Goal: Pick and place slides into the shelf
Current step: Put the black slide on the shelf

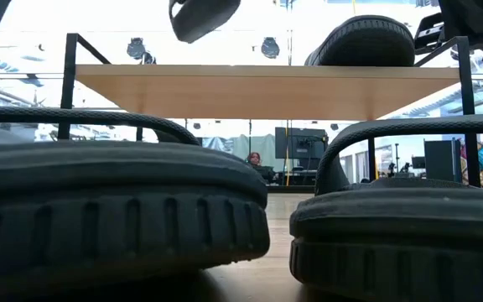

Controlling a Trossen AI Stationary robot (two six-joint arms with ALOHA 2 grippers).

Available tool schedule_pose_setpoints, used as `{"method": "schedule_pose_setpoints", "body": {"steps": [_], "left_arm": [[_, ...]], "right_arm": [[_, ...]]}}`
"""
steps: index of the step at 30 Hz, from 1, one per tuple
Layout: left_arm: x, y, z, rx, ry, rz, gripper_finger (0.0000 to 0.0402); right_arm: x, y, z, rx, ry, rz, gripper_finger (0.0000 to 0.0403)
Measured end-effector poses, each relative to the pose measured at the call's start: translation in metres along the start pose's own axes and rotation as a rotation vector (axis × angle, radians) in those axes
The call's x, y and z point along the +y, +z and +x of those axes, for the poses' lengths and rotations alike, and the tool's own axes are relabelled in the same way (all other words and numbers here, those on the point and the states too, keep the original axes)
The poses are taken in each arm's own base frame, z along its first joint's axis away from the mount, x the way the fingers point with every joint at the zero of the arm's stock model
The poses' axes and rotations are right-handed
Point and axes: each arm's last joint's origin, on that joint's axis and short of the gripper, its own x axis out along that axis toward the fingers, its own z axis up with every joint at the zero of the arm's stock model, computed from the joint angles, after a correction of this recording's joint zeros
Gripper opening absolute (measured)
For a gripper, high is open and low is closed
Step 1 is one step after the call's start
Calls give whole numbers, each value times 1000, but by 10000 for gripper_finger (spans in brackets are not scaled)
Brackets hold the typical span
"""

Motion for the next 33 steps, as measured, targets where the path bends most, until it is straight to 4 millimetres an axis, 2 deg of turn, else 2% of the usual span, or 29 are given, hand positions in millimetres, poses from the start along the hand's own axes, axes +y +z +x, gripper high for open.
{"method": "schedule_pose_setpoints", "body": {"steps": [7, 15, 19, 27, 33], "left_arm": [[18, -6, 21, 34, -69, -127, 0], [5, 0, 33, 61, -105, -119, 0], [3, 6, 43, 23, -205, -183, 0], [34, 5, 92, 106, -362, -432, 0], [39, 4, 98, 117, -363, -421, 0]], "right_arm": [[0, 1, 0, -8, -2, -11, 0], [0, 1, 0, -7, -1, 10, 0], [0, 1, 0, -8, 0, 48, 0], [0, 1, 0, -10, 2, 65, 0], [0, 3, 0, -32, 3, 60, 0]]}}
